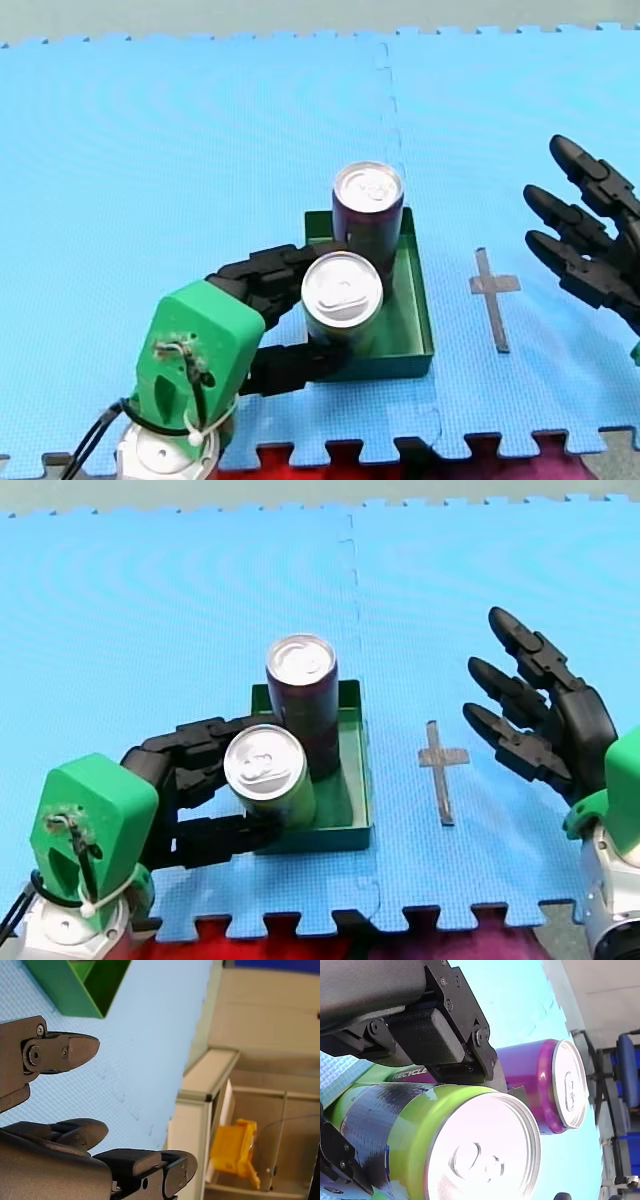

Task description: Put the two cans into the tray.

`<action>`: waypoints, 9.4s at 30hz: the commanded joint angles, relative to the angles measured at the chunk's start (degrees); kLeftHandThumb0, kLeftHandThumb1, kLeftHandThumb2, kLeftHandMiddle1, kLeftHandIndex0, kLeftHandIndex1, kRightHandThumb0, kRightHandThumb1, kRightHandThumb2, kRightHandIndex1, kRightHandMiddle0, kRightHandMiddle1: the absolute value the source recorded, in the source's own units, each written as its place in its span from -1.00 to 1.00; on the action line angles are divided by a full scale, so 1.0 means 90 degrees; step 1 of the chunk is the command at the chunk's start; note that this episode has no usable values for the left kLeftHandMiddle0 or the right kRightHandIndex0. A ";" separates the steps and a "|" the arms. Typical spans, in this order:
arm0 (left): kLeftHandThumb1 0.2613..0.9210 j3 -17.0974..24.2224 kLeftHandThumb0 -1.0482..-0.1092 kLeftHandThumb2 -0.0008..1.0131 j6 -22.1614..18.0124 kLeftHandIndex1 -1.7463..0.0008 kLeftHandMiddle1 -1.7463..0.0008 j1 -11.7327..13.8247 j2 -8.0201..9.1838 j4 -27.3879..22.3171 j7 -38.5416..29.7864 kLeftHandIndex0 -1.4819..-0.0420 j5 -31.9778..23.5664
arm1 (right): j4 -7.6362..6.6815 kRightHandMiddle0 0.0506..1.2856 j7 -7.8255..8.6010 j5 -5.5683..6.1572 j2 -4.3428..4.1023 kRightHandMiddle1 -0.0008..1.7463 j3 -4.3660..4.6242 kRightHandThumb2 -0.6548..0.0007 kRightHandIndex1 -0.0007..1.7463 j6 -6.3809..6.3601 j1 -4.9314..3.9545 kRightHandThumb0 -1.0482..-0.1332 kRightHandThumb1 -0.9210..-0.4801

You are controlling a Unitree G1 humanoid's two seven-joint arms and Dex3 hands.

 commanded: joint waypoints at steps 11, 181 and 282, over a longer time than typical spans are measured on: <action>0.54 0.0142 0.44 -1.00 0.0740 1.00 1.00 -0.0289 0.0059 -0.0225 0.0024 -0.71 -0.0039 | 0.0147 -0.61 0.0004 0.0014 0.0013 -1.00 -0.0032 0.28 -1.00 -0.0089 -0.0050 -1.00 -1.00; 0.55 0.0748 0.39 -1.00 0.0373 1.00 1.00 -0.0869 -0.0941 -0.0230 0.0598 -0.71 -0.1060 | 0.0520 -0.62 -0.0150 -0.0189 0.0162 -1.00 0.0012 0.31 -1.00 -0.0344 -0.0041 -1.00 -1.00; 0.55 0.0302 0.43 -1.00 0.0311 1.00 1.00 -0.0389 -0.0941 -0.0374 0.0494 -0.69 -0.1419 | 0.0388 -0.60 -0.0114 -0.0189 0.0181 -1.00 0.0104 0.20 -1.00 -0.0502 0.0065 -1.00 -1.00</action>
